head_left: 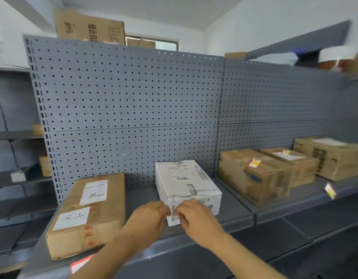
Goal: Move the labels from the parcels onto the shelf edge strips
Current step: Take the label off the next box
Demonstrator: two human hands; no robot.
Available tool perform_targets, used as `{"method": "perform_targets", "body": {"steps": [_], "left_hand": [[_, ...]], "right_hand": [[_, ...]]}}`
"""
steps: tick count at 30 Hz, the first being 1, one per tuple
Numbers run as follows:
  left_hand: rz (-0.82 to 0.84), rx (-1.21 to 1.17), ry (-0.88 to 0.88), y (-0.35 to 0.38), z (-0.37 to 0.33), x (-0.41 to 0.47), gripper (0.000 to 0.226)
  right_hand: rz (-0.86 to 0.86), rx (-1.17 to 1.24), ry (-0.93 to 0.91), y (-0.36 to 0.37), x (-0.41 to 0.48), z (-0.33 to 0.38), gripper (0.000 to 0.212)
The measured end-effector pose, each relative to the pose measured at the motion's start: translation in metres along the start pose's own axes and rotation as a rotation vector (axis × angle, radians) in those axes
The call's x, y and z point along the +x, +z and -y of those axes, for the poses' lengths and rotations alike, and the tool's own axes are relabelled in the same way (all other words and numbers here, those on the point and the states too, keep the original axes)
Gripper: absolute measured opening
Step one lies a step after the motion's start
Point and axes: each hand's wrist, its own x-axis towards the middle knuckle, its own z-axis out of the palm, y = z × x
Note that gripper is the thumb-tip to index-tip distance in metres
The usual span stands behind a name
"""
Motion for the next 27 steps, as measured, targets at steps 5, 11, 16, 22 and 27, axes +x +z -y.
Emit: {"method": "perform_targets", "body": {"steps": [5, 11, 16, 22, 27], "left_hand": [[-0.039, -0.035, 0.041, 0.013, -0.045, 0.075, 0.024], [-0.061, -0.097, 0.038, 0.037, -0.107, 0.161, 0.023], [-0.031, -0.150, 0.012, 0.060, -0.143, 0.212, 0.021], [0.050, -0.098, -0.025, 0.084, -0.142, 0.265, 0.018], [0.070, -0.041, -0.033, 0.096, -0.124, 0.319, 0.017]], "right_hand": [[-0.050, -0.036, 0.084, -0.049, -0.022, -0.075, 0.021], [-0.064, -0.072, 0.132, -0.110, -0.043, -0.163, 0.022], [-0.032, -0.050, 0.180, -0.148, -0.054, -0.227, 0.019], [0.004, 0.009, 0.204, -0.162, -0.046, -0.286, 0.015], [0.051, 0.043, 0.183, -0.167, -0.002, -0.332, 0.017]]}}
